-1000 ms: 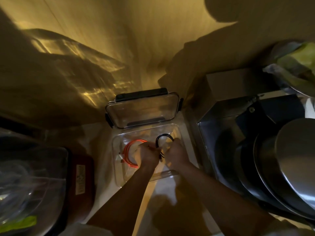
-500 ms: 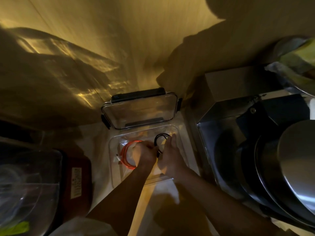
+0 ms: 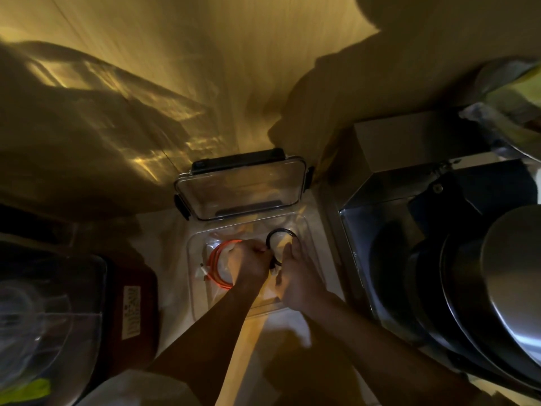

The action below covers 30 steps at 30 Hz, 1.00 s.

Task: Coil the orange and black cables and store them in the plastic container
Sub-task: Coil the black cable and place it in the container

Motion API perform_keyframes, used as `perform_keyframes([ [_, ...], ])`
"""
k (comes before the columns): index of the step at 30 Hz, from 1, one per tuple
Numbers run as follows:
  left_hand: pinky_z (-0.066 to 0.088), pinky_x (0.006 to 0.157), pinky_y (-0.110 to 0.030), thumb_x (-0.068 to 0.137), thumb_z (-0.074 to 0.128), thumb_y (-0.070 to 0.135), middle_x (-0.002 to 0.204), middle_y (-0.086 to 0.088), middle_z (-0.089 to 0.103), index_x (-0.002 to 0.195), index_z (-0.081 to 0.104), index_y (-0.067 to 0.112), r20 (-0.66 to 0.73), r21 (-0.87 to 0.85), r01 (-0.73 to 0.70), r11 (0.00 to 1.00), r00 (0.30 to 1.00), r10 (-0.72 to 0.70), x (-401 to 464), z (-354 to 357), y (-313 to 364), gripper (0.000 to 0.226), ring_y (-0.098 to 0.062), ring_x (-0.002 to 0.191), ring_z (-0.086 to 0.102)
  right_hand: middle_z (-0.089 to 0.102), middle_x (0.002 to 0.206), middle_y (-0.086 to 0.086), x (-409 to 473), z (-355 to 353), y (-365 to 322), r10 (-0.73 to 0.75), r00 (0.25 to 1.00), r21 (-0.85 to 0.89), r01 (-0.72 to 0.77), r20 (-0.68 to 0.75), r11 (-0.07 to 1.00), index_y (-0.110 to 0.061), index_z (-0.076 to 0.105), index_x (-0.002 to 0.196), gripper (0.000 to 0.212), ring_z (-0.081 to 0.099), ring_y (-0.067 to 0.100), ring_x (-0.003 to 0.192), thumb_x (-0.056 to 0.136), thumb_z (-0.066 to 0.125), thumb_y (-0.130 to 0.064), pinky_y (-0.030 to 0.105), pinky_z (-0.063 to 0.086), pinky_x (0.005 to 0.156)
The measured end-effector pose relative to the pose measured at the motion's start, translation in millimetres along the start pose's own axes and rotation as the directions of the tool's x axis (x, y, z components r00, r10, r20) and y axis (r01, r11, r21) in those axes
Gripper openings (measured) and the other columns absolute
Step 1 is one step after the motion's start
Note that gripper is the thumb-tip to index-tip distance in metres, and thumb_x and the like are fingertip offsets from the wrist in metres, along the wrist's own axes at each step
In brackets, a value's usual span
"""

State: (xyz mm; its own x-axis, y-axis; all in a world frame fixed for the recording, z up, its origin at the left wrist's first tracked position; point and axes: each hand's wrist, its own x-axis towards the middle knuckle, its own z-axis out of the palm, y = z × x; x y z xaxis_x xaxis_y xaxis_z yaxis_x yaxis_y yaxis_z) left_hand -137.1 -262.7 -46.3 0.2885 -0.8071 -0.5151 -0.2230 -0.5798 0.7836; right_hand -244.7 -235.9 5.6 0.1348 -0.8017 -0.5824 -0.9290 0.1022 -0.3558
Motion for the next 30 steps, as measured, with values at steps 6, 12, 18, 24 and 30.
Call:
perform_keyframes([
  [6,0.058,0.062,-0.036,0.077,0.065,0.004,0.07,-0.004,0.072,0.071,0.069,0.018,0.082,0.153,-0.152,0.977,0.987,0.14,-4.2,-8.8,-7.5,0.016,-0.021,0.068,0.07,-0.01,0.163,0.02,7.7,8.6,2.8,-0.004,0.999,-0.049,0.007,0.05,0.999,0.0,0.002,0.154,0.081,-0.015,0.033,0.15,0.095,0.051,-0.026,0.042,0.002,0.124],
  [12,0.044,0.061,-0.02,0.079,0.063,0.0,0.07,0.0,0.069,0.072,0.069,0.013,0.216,0.347,-0.482,0.804,0.876,0.431,-22.4,-15.3,5.1,0.016,-0.002,0.062,0.061,-0.006,0.164,0.02,6.4,11.4,5.3,-0.013,1.0,-0.093,0.015,0.026,0.996,0.001,0.004,0.153,0.078,-0.016,0.033,0.15,0.095,0.047,-0.027,0.04,-0.001,0.124],
  [18,0.042,0.091,-0.037,0.087,0.058,0.024,0.109,-0.009,0.057,0.109,0.066,0.016,0.354,0.643,-0.542,0.542,0.837,0.417,-23.4,-18.8,-1.8,0.025,-0.027,0.106,0.049,-0.005,0.164,0.019,6.1,10.8,5.0,-0.032,0.999,-0.132,0.034,0.013,0.991,0.0,0.003,0.154,0.079,-0.017,0.032,0.15,0.094,0.049,-0.025,0.04,-0.005,0.124],
  [24,0.024,0.109,-0.05,0.095,0.041,0.039,0.149,-0.011,0.034,0.141,0.042,0.018,0.486,0.792,-0.569,0.222,0.807,0.337,-29.6,-29.9,3.5,0.05,-0.031,0.14,0.024,-0.001,0.165,0.014,3.6,11.7,8.4,-0.075,0.997,-0.102,0.074,-0.004,0.992,-0.006,0.006,0.154,0.082,-0.009,0.029,0.152,0.091,0.053,-0.026,0.041,0.005,0.124],
  [30,0.003,0.117,-0.053,0.1,0.028,0.046,0.164,-0.007,0.003,0.154,0.014,0.021,0.543,0.801,-0.581,0.146,0.807,0.23,-34.9,-37.8,1.7,0.06,-0.029,0.149,-0.006,-0.001,0.164,0.013,-0.2,5.2,6.5,-0.096,0.995,-0.099,0.1,0.04,0.99,-0.009,0.004,0.155,0.079,-0.002,0.028,0.152,0.094,0.052,-0.025,0.041,0.012,0.123],
])
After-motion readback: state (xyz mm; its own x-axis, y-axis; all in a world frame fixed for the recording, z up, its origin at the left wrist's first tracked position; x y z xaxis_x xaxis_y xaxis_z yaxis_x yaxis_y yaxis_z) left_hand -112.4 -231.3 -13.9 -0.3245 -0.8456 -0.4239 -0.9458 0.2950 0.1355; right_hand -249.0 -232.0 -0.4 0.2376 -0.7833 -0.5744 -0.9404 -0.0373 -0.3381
